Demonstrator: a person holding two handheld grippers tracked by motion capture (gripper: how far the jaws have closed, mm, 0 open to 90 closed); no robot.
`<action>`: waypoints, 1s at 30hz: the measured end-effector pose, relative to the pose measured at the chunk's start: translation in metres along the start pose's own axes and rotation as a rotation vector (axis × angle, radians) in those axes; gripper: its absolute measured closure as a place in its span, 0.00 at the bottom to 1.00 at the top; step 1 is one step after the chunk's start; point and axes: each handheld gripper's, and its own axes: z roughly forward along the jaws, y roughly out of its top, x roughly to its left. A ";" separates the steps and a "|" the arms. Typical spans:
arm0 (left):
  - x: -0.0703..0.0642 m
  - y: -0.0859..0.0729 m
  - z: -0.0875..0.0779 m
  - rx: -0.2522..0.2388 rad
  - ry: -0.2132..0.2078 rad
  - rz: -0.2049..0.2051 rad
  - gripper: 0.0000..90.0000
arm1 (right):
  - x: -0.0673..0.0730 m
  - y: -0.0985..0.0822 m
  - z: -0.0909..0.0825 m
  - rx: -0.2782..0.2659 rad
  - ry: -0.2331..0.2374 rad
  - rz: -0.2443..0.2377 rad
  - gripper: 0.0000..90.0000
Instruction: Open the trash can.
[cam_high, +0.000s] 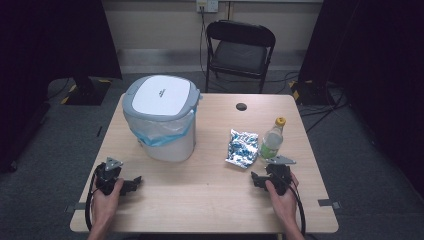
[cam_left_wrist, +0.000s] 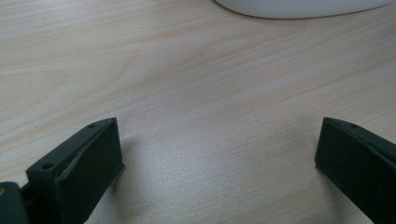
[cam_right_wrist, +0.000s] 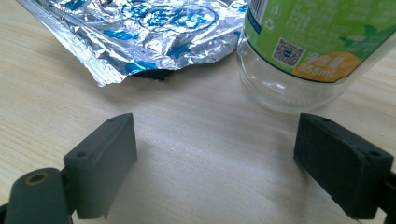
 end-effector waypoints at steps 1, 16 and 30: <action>0.000 0.000 0.000 0.000 0.000 0.000 0.00 | 0.000 0.000 0.000 0.001 0.000 0.002 0.13; -0.001 -0.005 -0.009 -0.035 -0.017 -0.009 0.17 | 0.022 -0.001 -0.008 0.037 0.065 -0.044 0.16; 0.014 0.030 -0.012 -0.153 -0.089 -0.019 0.20 | 0.079 0.056 0.005 -0.024 0.202 -0.154 0.20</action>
